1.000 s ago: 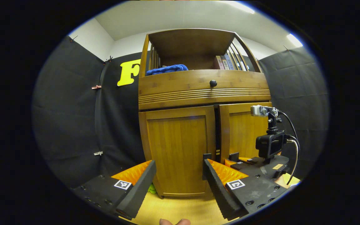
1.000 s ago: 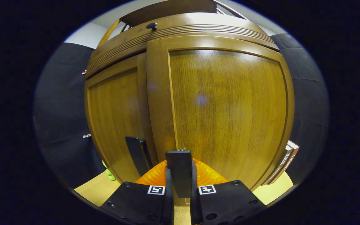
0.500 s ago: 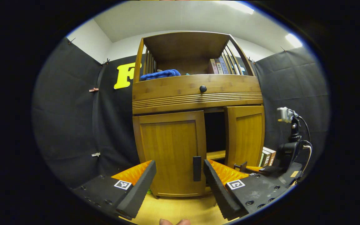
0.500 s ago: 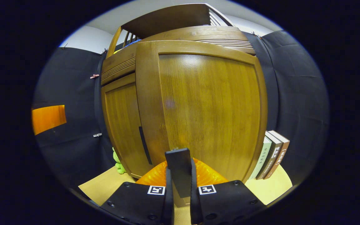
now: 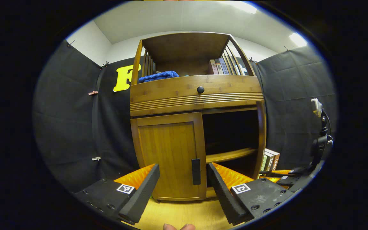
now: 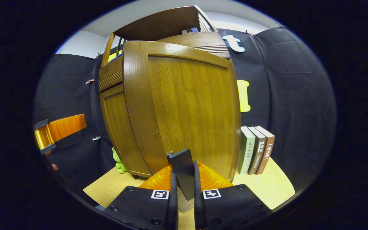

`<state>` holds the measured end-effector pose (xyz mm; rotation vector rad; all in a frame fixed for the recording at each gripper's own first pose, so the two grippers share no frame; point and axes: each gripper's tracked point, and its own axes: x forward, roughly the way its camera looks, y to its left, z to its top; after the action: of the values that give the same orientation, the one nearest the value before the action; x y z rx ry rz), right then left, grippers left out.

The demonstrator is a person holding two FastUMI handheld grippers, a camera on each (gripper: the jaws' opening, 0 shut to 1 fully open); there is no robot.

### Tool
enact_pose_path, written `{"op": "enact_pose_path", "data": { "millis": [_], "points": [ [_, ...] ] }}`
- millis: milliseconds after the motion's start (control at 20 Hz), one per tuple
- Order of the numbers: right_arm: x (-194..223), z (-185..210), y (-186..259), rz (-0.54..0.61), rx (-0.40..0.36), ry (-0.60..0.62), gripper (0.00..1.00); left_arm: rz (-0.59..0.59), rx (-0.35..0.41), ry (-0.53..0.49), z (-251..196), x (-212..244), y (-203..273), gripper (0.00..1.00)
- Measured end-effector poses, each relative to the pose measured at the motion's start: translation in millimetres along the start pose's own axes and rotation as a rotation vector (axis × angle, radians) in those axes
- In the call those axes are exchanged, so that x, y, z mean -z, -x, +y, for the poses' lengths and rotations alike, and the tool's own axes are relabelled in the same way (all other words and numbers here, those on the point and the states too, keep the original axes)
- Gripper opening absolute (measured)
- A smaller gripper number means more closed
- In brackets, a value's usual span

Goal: Open the right door of the double-door shoe cabinet with the right hand, and open the left door with the left hand.

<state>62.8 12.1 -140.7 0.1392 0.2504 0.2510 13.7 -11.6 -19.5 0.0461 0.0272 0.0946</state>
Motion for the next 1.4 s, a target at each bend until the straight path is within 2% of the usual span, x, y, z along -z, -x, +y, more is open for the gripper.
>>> {"op": "enact_pose_path", "data": {
  "millis": [450, 500, 550, 700, 1050, 1200, 1250, 1300, 1350, 1400],
  "points": [
    [-6, -65, 41, 0.014, 0.093, -0.064, 0.23, -0.008, 0.05, 0.007, -33, -1, -15, 0.97],
    [-7, -73, 44, 0.018, 0.104, -0.06, 0.23, -0.008, 0.054, 0.006, -36, -1, -17, 0.97],
    [-6, -82, 47, 0.027, 0.117, -0.051, 0.22, -0.007, 0.06, 0.007, -40, 0, -20, 0.93],
    [-12, -109, 61, 0.022, 0.164, -0.032, 0.17, -0.008, 0.076, 0.013, -54, 0, -25, 0.94],
    [-38, -174, 94, -0.031, 0.294, -0.008, 0.17, -0.011, 0.089, 0.017, -74, 2, -38, 0.95],
    [-46, -180, 99, -0.04, 0.29, -0.038, 0.17, -0.009, 0.083, 0.024, -76, 3, -47, 0.96],
    [-46, -184, 101, -0.036, 0.294, -0.038, 0.09, -0.007, 0.081, 0.024, -76, 4, -51, 0.96],
    [-47, -188, 103, -0.036, 0.311, -0.03, 0.17, -0.004, 0.077, 0.023, -77, 5, -54, 0.96],
    [-53, -190, 105, -0.044, 0.316, -0.018, 0.08, -0.002, 0.073, 0.021, -76, 8, -58, 0.97],
    [-58, -191, 109, -0.051, 0.325, 0.0, 0.21, 0.001, 0.068, 0.02, -74, 9, -62, 0.97]
  ]
}}
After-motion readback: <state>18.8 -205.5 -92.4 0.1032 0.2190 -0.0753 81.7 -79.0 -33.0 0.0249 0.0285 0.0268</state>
